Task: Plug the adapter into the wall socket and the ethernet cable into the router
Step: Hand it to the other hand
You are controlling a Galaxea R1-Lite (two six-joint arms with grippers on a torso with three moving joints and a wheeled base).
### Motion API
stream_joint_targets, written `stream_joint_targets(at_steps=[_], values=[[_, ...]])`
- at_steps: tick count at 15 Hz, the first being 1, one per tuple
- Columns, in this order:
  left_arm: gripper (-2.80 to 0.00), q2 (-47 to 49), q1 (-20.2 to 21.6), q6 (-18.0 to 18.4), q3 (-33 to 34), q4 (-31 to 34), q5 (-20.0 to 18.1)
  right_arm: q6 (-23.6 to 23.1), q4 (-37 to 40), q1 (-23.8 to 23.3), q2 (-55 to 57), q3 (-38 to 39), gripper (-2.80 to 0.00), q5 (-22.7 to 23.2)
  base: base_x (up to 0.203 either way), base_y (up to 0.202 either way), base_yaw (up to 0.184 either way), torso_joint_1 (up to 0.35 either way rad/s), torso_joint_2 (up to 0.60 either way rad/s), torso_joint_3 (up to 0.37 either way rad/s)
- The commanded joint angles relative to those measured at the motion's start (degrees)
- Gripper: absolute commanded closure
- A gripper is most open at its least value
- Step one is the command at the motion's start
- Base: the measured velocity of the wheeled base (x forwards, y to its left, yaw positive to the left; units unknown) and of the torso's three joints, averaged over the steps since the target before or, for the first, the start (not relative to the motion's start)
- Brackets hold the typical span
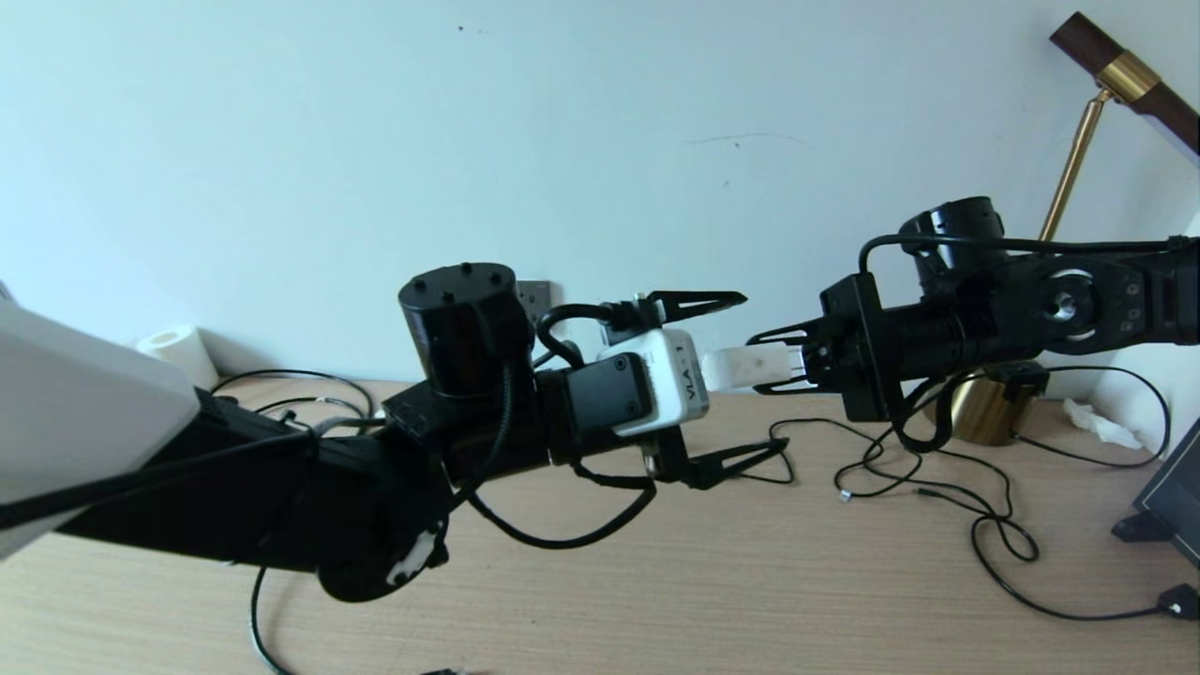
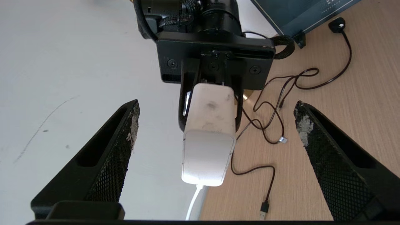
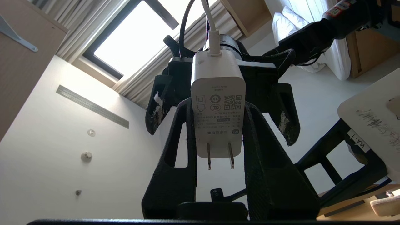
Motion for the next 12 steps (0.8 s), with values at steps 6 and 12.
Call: stream_joint_targets(at_steps=[6,12], values=[[-2.80,1.21,0.09,0.25,-0.72,-0.15,-0.25,0.38,0.06,0.78,-0.42,0.53,0.00,0.54,0.000,0.000,0.000,0.000,0.00,0.000],[0.00,1.12,0.27,0.25,-0.64,-0.27,-0.43,0.11,0.06,1.08,-0.42,0.89,0.00,0.46,0.000,0.000,0.000,0.000,0.00,0.000]])
